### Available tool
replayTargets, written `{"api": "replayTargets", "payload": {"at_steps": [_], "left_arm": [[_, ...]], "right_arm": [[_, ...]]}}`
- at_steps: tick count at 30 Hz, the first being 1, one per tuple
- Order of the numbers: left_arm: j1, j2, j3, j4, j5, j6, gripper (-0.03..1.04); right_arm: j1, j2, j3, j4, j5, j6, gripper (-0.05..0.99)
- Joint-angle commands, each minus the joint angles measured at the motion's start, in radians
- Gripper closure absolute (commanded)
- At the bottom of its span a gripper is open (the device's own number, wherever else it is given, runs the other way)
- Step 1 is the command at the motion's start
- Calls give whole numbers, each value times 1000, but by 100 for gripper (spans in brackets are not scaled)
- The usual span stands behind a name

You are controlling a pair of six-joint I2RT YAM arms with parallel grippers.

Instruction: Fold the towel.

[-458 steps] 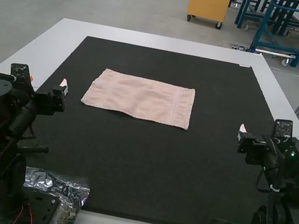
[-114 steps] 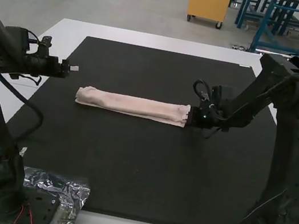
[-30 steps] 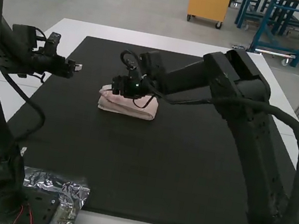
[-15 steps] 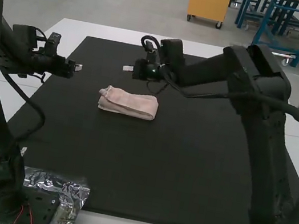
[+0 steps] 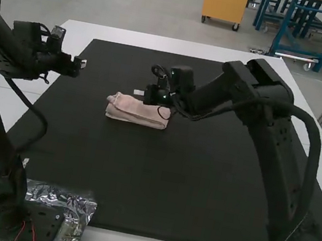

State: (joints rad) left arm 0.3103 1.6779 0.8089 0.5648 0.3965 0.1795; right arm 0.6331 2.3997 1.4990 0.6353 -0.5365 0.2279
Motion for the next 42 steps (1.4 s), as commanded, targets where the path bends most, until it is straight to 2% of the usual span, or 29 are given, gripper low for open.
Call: {"api": "replayTargets", "payload": {"at_steps": [1, 7, 11, 17, 24, 25, 30, 33, 42], "left_arm": [[-27, -61, -24, 60, -130, 5, 4], [-50, -127, -63, 70, -160, -63, 4], [-71, -188, -83, 50, -193, -89, 4], [-146, -320, -106, 14, -229, -98, 4], [-223, -484, -106, -31, -275, -135, 4], [-232, -507, -106, -40, -277, -140, 4], [-292, -607, -106, -63, -295, -144, 4], [-324, -673, -102, -92, -308, -144, 4], [-387, -906, -111, -183, -298, -144, 4]], "right_arm": [[5, 16, -13, 35, -14, 14, 96], [31, 64, -89, 129, -13, 13, 96], [56, 105, -134, 170, -3, 10, 96], [66, 127, -141, 196, -2, 18, 96], [30, -80, -157, 195, -3, 100, 95], [22, -117, -160, 191, -3, 111, 89], [-32, -343, -203, 153, 20, 125, 26], [-69, -499, -250, 95, 35, 123, 2], [-200, -1090, -522, 87, 127, 123, 2]]}}
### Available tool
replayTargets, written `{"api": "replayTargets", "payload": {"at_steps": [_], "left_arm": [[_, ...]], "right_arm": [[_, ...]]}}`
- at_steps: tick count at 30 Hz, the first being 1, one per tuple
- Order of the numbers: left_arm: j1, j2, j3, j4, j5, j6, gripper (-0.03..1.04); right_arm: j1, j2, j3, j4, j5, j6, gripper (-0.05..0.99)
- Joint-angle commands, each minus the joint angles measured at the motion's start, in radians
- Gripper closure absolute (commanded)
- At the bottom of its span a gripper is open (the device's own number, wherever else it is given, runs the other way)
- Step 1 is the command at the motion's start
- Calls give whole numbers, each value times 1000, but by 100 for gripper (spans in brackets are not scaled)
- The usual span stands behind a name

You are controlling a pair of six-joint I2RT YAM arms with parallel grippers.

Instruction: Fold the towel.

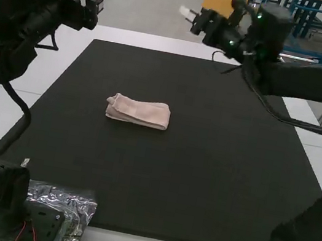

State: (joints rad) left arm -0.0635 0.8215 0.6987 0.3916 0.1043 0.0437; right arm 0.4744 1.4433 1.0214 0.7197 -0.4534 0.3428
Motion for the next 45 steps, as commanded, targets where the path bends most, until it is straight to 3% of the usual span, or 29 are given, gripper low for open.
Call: {"api": "replayTargets", "payload": {"at_steps": [1, 5, 12, 17, 20, 22, 24, 27, 28, 29, 30, 31, 33, 35, 36, 39, 40, 42, 44, 45], "left_arm": [[-12, -71, -4, -23, -3, -8, 4], [16, -163, -15, -59, 26, -38, 4], [17, -423, -24, -158, 87, -57, 4], [22, -679, -59, -234, 87, -79, 4], [27, -826, -70, -260, 75, -97, 4], [28, -817, -41, -329, 69, -125, 4], [27, -823, 5, -428, 75, -116, 4], [28, -823, 10, -438, 69, -68, 4], [30, -822, -8, -421, 69, -62, 4], [31, -822, -30, -407, 67, -53, 4], [33, -822, -53, -393, 43, -27, 4], [33, -822, -76, -384, 15, 1, 4], [28, -823, -136, -341, 40, 28, 4], [17, -822, -225, -300, 46, 119, 4], [13, -822, -275, -266, 52, 134, 4], [11, -823, -413, -189, 43, 114, 4], [14, -822, -458, -155, 32, 111, 4], [19, -822, -535, -102, -110, 99, 4], [21, -822, -605, -82, -275, 116, 4], [19, -822, -639, -59, -334, 124, 4]], "right_arm": [[-68, -199, -67, -2, 47, 10, 2], [-184, -465, -132, -77, 51, 21, 2], [-365, -971, -230, -230, 56, 58, 2], [-476, -1296, -241, -344, 71, 110, 2], [-548, -1420, -239, -356, 64, 127, 2], [-589, -1449, -224, -355, 47, 134, 2], [-619, -1440, -184, -436, 33, 165, 2], [-631, -1442, -193, -440, 38, 145, 2], [-632, -1442, -215, -456, 88, 110, 2], [-631, -1440, -245, -470, 180, 99, 2], [-631, -1442, -285, -465, 217, 127, 2], [-631, -1440, -336, -442, 216, 127, 2], [-629, -1440, -451, -338, 196, 91, 2], [-629, -1442, -575, -267, 125, 22, 2], [-629, -1442, -633, -247, 98, -8, 2], [-631, -1442, -756, -253, 101, -107, 2], [-631, -1442, -793, -253, 104, -137, 2], [-631, -1442, -860, -263, 122, -143, 2], [-634, -1442, -928, -275, 134, -162, 2], [-635, -1442, -963, -270, 159, -162, 2]]}}
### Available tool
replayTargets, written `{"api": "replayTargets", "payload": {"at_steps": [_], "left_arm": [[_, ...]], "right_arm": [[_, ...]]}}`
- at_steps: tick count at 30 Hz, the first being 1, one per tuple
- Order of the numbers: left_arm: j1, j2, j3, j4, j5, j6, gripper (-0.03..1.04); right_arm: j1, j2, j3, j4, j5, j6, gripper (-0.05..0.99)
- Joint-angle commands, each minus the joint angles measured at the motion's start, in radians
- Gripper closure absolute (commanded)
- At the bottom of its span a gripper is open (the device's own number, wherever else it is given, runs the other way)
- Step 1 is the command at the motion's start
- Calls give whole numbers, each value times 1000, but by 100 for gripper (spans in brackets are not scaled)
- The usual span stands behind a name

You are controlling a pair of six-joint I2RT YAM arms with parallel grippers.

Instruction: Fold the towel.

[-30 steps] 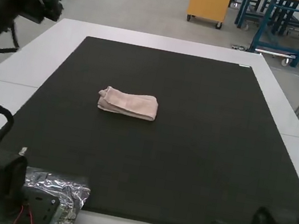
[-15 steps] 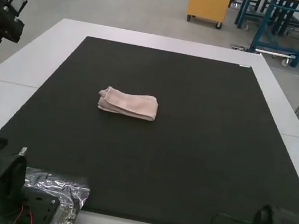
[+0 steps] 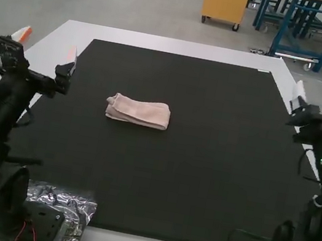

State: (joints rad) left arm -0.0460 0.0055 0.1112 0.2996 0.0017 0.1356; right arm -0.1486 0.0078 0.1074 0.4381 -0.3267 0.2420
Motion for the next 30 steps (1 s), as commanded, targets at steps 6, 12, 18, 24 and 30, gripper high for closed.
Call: {"api": "replayTargets", "payload": {"at_steps": [6, 12, 18, 24, 30], "left_arm": [[0, -6, -110, -208, -289, -116, 4], [-5, -6, -111, -269, -286, -159, 4], [-3, -6, -111, -269, -286, -162, 4], [-5, -6, -111, -269, -286, -162, 4], [-5, -6, -113, -269, -286, -162, 4]], "right_arm": [[-14, -6, -107, -242, 183, -234, 2], [-16, -6, -107, -447, 186, -359, 2], [-14, -6, -107, -450, 186, -357, 2], [-14, -8, -107, -450, 186, -357, 2], [-14, -8, -107, -450, 186, -357, 2]]}}
